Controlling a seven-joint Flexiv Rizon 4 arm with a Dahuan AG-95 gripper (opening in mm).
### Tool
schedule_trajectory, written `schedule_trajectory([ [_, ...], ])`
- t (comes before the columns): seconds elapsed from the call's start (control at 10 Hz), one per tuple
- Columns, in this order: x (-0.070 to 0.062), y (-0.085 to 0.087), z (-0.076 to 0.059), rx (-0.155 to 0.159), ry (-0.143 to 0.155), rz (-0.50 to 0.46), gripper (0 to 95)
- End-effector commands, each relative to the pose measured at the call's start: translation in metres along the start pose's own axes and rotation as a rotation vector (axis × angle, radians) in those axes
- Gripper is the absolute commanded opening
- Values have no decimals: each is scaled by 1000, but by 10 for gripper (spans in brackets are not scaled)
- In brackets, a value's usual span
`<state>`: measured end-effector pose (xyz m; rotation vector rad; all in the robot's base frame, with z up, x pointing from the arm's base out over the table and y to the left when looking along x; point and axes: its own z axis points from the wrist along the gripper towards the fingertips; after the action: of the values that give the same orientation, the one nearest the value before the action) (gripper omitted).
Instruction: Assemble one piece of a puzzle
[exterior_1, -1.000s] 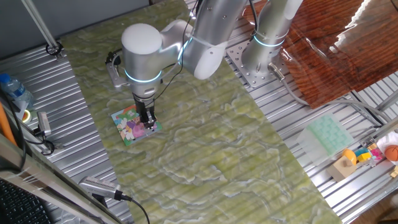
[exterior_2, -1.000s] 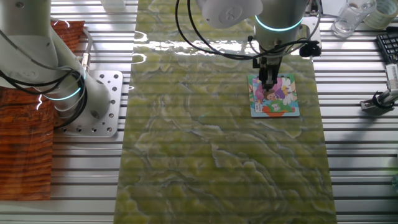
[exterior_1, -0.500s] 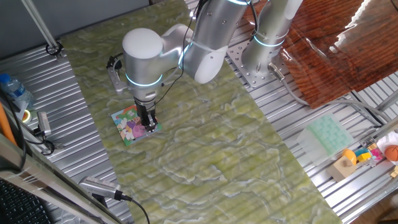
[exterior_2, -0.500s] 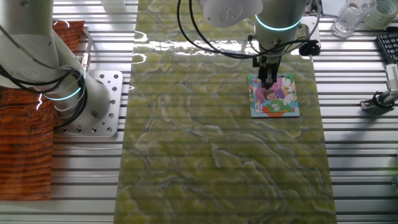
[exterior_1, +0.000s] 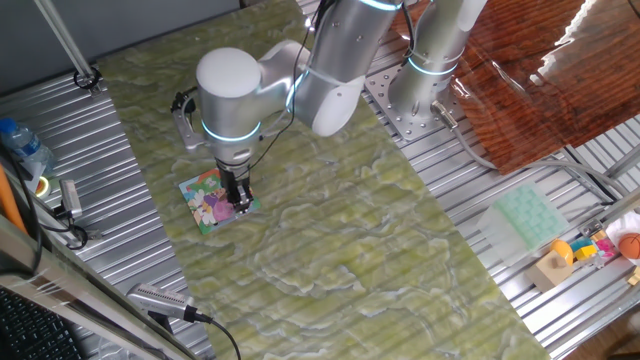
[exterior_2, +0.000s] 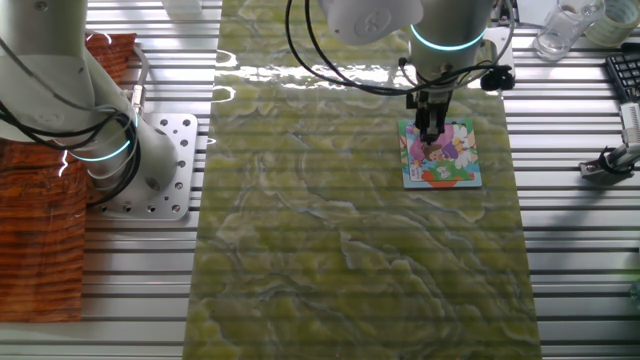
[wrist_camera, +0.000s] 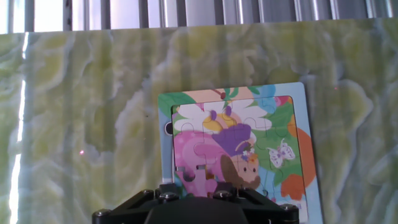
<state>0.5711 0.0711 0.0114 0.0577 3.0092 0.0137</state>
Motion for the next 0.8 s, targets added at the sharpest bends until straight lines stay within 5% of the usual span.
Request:
schedule_trajectory([
  [0.1,2,-1,-3,6,16,-7,0],
  [0.8,-1,0,-2,7,62,-6,0],
])
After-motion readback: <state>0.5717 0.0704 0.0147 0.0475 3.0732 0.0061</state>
